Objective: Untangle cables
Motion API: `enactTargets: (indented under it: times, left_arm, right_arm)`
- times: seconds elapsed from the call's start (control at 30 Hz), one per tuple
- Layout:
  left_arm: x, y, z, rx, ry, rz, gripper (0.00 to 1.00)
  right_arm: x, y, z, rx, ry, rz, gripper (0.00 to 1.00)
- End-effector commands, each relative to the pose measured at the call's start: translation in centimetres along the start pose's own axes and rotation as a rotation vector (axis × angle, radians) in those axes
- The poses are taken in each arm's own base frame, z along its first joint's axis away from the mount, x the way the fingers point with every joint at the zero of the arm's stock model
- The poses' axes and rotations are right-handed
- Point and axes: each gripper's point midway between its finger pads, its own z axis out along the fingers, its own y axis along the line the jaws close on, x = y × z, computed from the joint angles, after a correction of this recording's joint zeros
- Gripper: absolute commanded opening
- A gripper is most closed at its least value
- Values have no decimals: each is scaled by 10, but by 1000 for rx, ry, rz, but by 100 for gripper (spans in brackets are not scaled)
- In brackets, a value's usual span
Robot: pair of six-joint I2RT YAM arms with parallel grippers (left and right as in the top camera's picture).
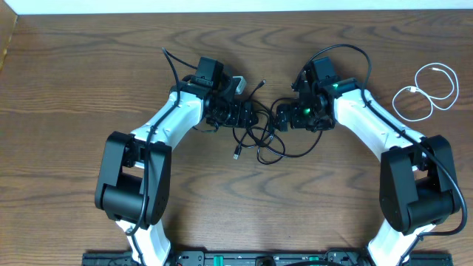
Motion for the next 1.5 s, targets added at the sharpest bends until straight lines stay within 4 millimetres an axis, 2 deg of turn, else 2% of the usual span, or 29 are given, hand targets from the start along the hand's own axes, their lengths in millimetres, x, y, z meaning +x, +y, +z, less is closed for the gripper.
enactTargets:
  times: [0.0, 0.83, 1.13, 1.17, 1.27, 1.33, 1.43, 1.47]
  left_arm:
    - [1, -2, 0, 8, 4, -2, 79]
    - [1, -2, 0, 8, 4, -2, 79]
    - [1, -2, 0, 8, 4, -2, 79]
    - [1, -2, 0, 8, 4, -2, 79]
    - [1, -2, 0, 8, 4, -2, 79]
    - [1, -2, 0, 8, 4, -2, 79]
    - [1, -2, 0, 8, 4, -2, 80]
    - [1, -2, 0, 8, 4, -2, 79]
  right_arm:
    - [-2, 1, -4, -1, -13, -16, 99]
    - [-2, 1, -4, -1, -13, -16, 99]
    - [-1, 7, -4, -35, -6, -13, 99]
    - [-3, 8, -5, -37, -15, -16, 96]
    - [-11, 10, -12, -42, -39, -25, 78]
    - [-19, 12, -19, -52, -61, -32, 55]
    - [-29, 15, -30, -70, -95, -34, 6]
    - [-30, 15, -32, -70, -101, -33, 1]
